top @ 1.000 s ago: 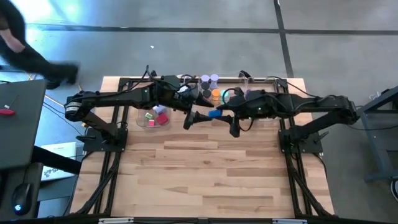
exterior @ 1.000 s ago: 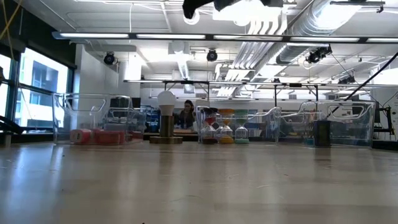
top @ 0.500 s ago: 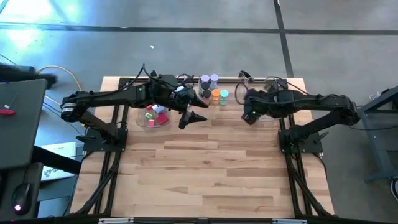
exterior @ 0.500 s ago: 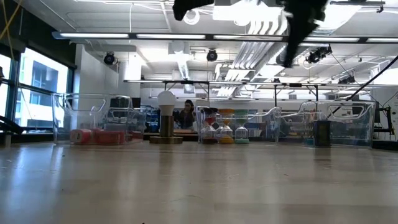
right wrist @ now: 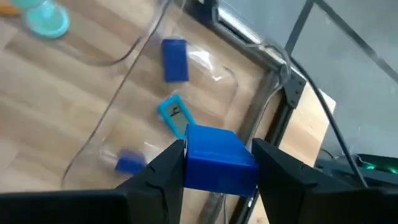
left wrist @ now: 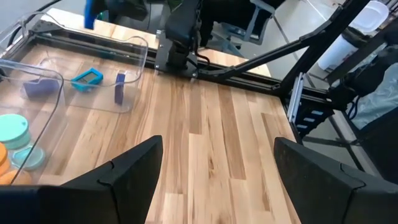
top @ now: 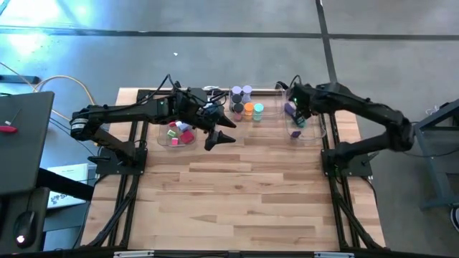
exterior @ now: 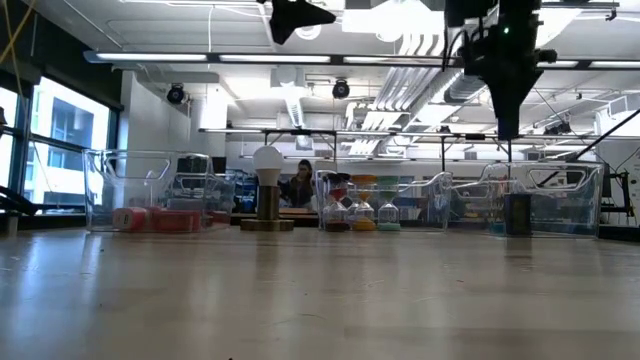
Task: Pick & Place Office items
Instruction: Put the blue digital clock into the right transparent bin, then return to Home Position
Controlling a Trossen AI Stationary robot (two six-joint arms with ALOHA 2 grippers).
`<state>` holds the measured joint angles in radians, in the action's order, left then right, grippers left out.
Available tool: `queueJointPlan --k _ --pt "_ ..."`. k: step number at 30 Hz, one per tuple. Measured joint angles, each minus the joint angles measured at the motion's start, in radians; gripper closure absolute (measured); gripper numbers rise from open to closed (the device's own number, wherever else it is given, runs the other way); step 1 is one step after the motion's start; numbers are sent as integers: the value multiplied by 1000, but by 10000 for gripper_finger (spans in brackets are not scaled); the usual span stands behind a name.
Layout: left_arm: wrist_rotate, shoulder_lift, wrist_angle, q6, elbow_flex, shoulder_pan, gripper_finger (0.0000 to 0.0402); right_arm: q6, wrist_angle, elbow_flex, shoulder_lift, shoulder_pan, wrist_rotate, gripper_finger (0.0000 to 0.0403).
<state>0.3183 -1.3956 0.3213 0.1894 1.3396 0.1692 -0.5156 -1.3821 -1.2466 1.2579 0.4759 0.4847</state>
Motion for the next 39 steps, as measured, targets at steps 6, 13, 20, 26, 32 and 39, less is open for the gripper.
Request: queueJointPlan --k 6,13,20,26,32,39 --pt "6 0 16 27 0 -4 101 151 229 102 1 179 -142 250" --pt "37 0 39 51 0 -4 101 237 421 259 23 319 -180 253" --pt "44 0 50 53 0 -2 101 295 566 360 71 409 -205 248" --pt "42 0 50 56 0 14 101 330 622 371 144 459 -250 240" --pt "42 -1 59 51 0 14 101 329 658 371 211 477 -285 200" --pt "34 -1 67 51 0 14 101 336 693 371 209 475 -282 172"
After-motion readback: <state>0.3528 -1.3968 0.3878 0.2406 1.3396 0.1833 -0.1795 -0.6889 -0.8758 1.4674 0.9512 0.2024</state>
